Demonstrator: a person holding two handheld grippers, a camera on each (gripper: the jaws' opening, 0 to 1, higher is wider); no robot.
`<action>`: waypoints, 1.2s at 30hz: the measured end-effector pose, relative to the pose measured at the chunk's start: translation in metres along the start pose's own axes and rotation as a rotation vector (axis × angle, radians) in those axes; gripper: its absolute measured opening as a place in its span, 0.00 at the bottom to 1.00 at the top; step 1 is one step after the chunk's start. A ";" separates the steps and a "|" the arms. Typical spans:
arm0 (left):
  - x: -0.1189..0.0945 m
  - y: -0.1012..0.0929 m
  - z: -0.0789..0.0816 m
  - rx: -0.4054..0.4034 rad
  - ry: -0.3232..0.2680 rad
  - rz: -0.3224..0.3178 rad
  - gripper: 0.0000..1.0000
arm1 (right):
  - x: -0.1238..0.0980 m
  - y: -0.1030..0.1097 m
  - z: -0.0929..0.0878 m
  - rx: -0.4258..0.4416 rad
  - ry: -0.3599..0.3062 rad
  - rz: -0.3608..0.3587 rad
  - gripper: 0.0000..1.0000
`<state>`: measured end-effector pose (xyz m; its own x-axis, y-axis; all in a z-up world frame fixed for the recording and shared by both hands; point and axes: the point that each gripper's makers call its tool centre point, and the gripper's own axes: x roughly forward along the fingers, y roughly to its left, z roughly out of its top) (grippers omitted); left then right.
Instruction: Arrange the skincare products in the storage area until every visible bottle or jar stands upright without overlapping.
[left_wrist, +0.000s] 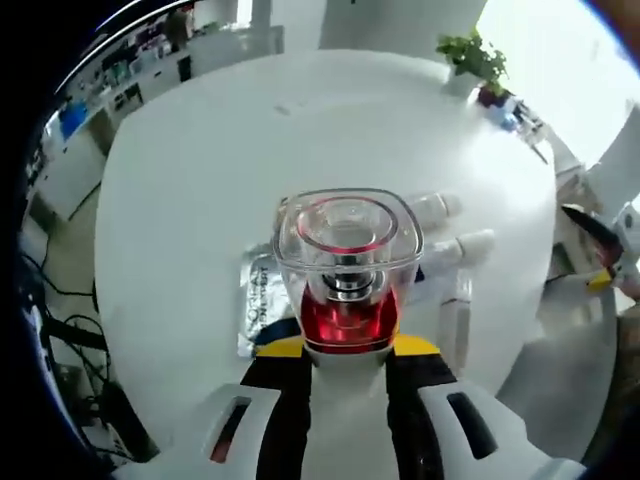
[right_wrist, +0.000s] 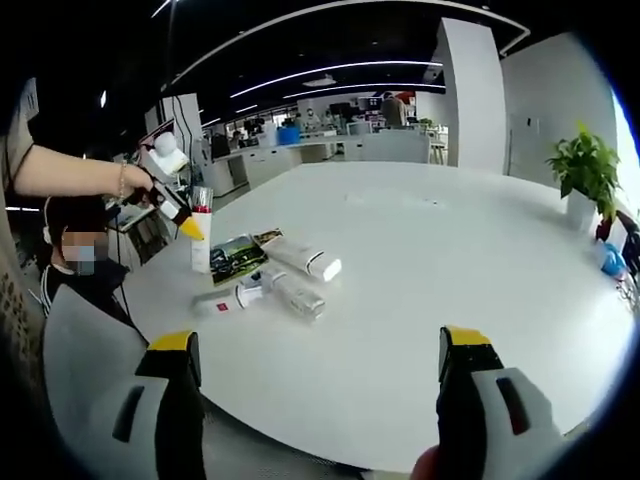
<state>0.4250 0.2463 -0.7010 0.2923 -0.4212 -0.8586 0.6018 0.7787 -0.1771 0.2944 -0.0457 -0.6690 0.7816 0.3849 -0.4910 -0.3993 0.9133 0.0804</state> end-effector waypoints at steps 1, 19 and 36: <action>-0.002 -0.003 0.002 -0.005 -0.011 -0.008 0.24 | 0.000 0.001 0.000 -0.001 0.002 0.004 0.98; -0.038 -0.087 0.054 -0.069 -0.227 -0.267 0.25 | -0.009 0.048 0.030 0.097 -0.095 0.324 0.93; -0.067 -0.199 0.085 0.041 -0.340 -0.581 0.25 | 0.009 0.095 0.109 -0.045 -0.175 0.651 0.59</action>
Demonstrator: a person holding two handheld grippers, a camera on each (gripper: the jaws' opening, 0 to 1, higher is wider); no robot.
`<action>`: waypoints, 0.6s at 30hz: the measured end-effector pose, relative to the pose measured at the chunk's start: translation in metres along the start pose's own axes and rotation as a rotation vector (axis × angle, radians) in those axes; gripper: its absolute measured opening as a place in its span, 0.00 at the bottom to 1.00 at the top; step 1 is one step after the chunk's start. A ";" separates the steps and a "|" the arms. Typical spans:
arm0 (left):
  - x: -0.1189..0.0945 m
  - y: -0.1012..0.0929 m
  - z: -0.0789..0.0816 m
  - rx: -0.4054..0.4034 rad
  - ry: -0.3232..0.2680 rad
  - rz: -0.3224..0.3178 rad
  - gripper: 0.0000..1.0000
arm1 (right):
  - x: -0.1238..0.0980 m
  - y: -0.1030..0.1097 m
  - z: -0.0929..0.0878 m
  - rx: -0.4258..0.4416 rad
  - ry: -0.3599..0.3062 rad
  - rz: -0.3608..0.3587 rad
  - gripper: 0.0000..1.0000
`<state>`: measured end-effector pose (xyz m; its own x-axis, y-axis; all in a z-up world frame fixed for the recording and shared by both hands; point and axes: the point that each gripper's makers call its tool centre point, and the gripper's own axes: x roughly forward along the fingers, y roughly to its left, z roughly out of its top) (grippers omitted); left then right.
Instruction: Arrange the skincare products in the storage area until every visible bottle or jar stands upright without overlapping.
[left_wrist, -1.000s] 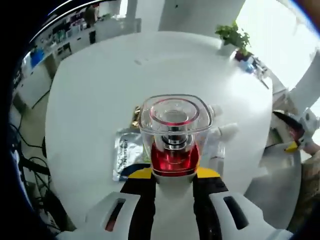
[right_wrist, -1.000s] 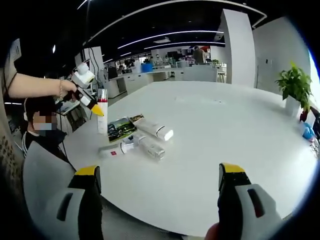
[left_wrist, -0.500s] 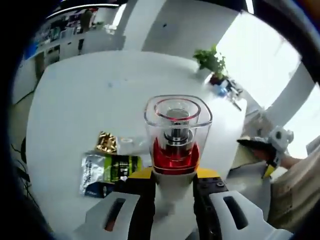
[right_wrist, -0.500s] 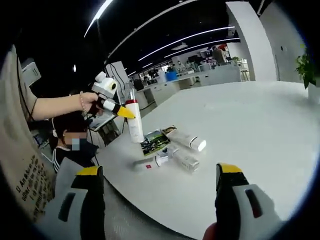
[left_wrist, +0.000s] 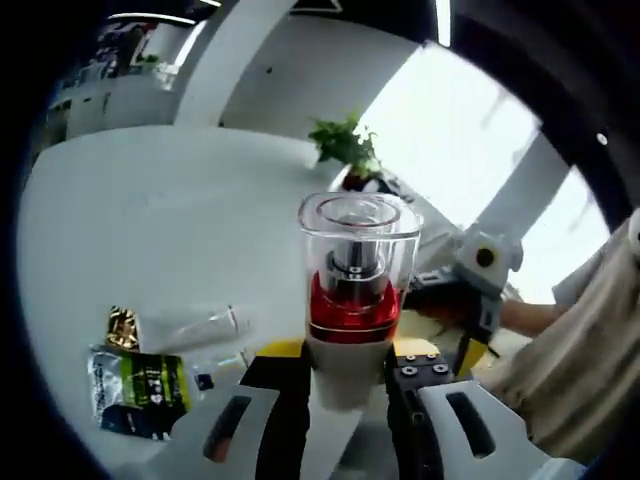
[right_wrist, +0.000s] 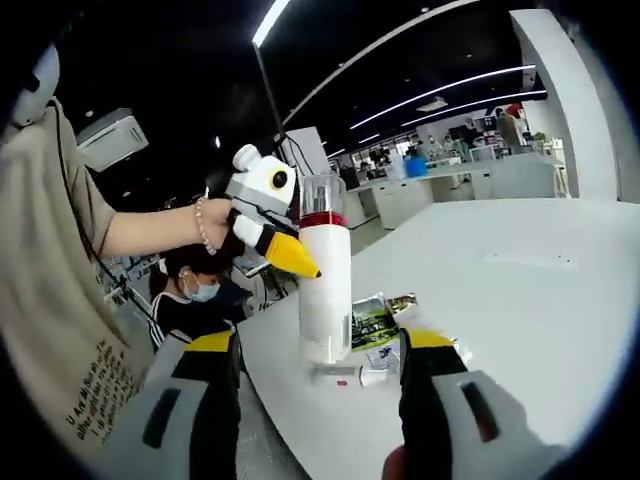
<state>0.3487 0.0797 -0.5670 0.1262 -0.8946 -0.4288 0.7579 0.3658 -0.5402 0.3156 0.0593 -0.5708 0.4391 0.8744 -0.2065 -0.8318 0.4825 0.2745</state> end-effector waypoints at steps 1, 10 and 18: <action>0.002 -0.006 0.000 0.011 0.002 -0.016 0.25 | 0.003 0.002 0.003 -0.018 -0.001 0.027 0.58; 0.014 -0.044 0.010 0.037 -0.054 -0.155 0.24 | 0.019 0.007 0.003 0.038 -0.008 0.107 0.54; 0.016 -0.049 0.017 0.045 -0.122 -0.185 0.25 | 0.019 0.006 0.008 0.058 -0.076 0.019 0.34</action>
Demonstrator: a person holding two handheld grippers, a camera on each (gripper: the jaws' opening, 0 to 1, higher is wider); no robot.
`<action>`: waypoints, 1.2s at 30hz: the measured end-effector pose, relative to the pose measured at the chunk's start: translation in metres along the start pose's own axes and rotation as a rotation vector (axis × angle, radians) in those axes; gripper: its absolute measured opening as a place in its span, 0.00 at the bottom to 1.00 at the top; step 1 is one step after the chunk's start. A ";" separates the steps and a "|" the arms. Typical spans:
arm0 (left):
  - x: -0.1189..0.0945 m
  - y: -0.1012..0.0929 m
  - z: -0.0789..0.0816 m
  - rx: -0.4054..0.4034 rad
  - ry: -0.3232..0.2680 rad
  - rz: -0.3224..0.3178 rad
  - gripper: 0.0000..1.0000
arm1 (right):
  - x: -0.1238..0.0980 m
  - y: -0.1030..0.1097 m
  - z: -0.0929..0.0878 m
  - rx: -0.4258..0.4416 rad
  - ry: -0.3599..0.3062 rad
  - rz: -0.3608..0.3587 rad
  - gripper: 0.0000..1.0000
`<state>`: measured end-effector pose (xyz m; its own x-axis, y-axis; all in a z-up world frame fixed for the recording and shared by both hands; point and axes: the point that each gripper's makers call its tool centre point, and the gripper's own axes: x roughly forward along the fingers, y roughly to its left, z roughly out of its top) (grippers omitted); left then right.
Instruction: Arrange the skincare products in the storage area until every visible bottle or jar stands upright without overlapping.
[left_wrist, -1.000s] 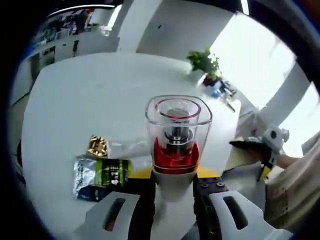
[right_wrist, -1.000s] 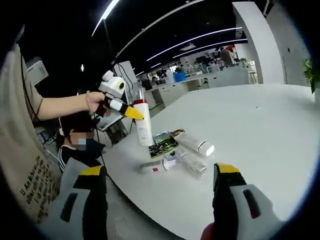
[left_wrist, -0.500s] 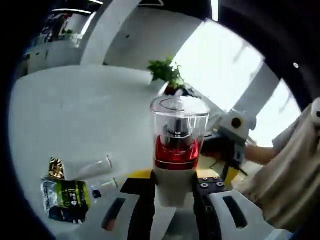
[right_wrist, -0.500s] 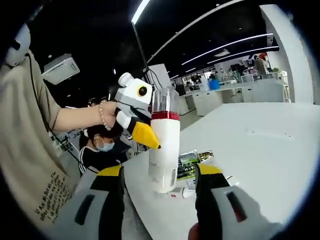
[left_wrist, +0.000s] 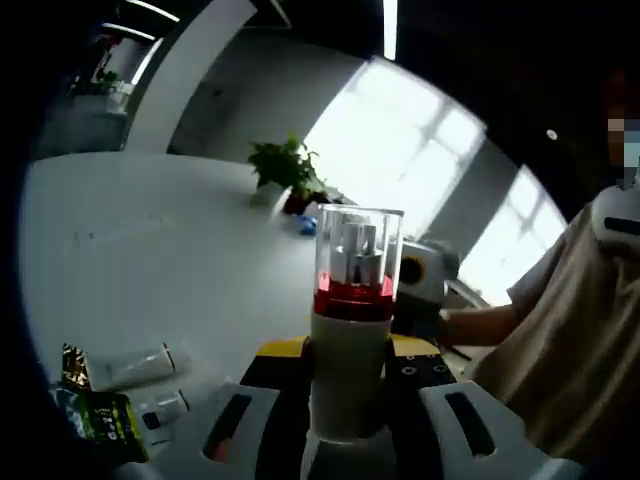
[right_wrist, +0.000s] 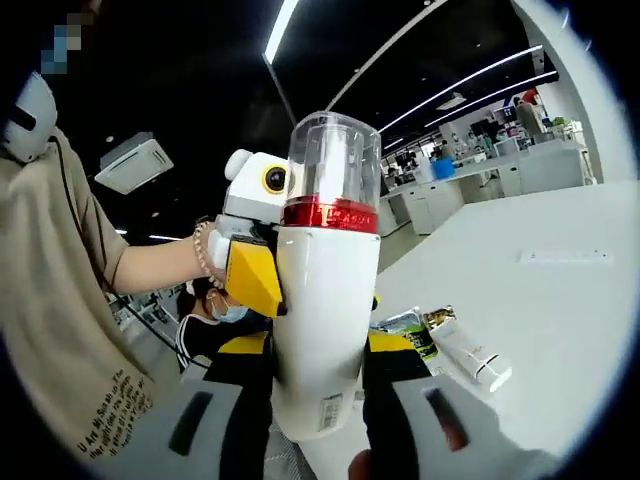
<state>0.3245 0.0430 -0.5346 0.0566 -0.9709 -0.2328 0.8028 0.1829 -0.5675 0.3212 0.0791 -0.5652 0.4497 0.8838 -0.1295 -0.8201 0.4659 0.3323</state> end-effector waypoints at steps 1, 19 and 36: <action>0.001 0.001 0.000 -0.004 -0.016 0.000 0.25 | 0.000 -0.001 0.000 -0.027 0.011 -0.037 0.34; 0.025 0.012 0.029 -0.038 -0.297 0.314 0.36 | -0.017 -0.045 0.010 -0.283 0.118 -0.546 0.32; 0.007 0.011 0.037 -0.149 -0.374 0.315 0.28 | -0.017 -0.011 0.032 -0.298 0.024 -0.324 0.31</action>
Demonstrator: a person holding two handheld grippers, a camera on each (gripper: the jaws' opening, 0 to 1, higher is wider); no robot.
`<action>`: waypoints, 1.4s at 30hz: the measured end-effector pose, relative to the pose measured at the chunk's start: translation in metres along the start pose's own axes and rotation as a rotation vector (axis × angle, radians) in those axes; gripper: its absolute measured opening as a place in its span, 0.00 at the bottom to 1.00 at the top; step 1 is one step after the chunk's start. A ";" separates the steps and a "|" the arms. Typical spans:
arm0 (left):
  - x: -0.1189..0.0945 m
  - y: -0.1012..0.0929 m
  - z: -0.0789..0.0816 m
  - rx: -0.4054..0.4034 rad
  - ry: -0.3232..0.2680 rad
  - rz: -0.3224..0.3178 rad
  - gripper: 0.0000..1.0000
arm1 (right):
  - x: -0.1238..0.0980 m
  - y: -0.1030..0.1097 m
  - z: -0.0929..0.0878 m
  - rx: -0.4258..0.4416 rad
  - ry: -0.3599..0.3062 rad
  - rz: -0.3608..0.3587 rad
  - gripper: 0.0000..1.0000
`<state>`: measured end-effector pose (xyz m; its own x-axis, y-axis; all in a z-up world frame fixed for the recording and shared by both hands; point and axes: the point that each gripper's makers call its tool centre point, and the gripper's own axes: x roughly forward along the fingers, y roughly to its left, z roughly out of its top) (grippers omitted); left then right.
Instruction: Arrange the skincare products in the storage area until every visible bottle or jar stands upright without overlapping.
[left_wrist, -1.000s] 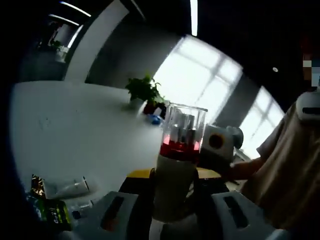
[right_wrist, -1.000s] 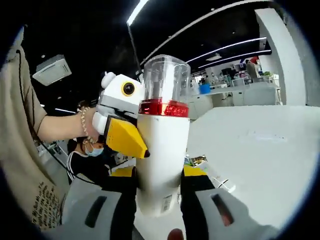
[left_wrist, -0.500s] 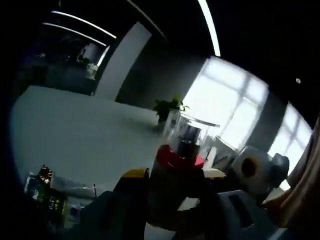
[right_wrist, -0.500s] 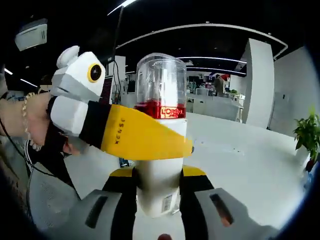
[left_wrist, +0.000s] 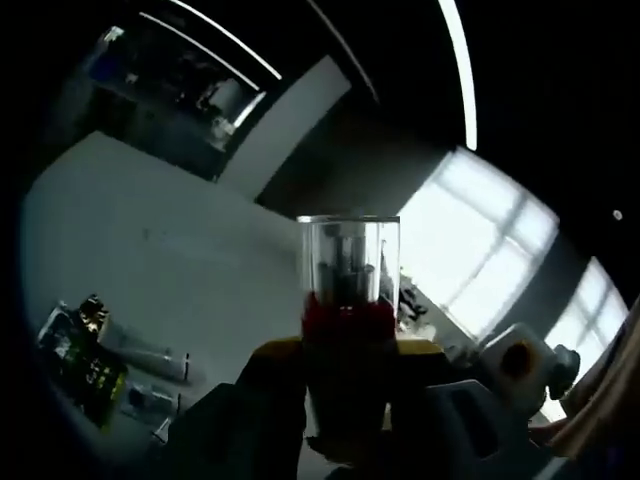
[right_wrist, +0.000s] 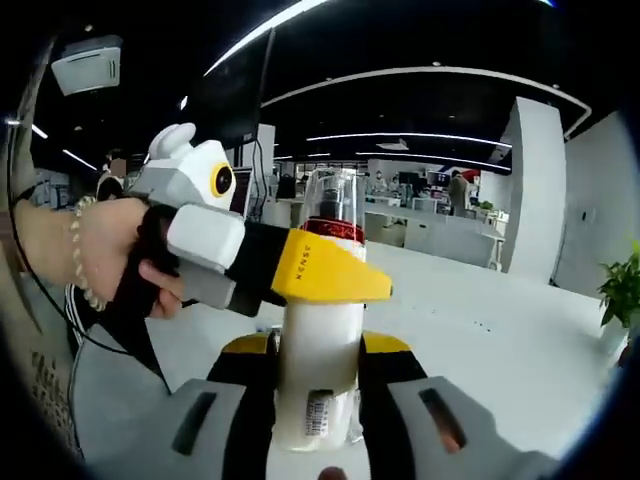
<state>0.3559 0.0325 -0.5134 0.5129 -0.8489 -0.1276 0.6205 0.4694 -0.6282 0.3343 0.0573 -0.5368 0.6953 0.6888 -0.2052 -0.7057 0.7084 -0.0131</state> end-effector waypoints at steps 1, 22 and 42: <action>-0.002 -0.002 -0.001 0.026 0.014 -0.019 0.28 | -0.001 0.003 0.001 0.023 -0.010 0.040 0.30; -0.030 -0.084 -0.001 0.268 0.199 -0.564 0.28 | -0.038 0.045 0.045 0.239 -0.123 0.556 0.30; 0.013 -0.025 0.012 0.267 0.064 -0.126 0.30 | -0.009 -0.027 0.012 0.016 0.052 -0.074 0.29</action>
<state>0.3545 0.0125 -0.4903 0.3885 -0.9142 -0.1148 0.8152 0.3992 -0.4197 0.3486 0.0337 -0.5225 0.7373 0.6257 -0.2547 -0.6499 0.7599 -0.0144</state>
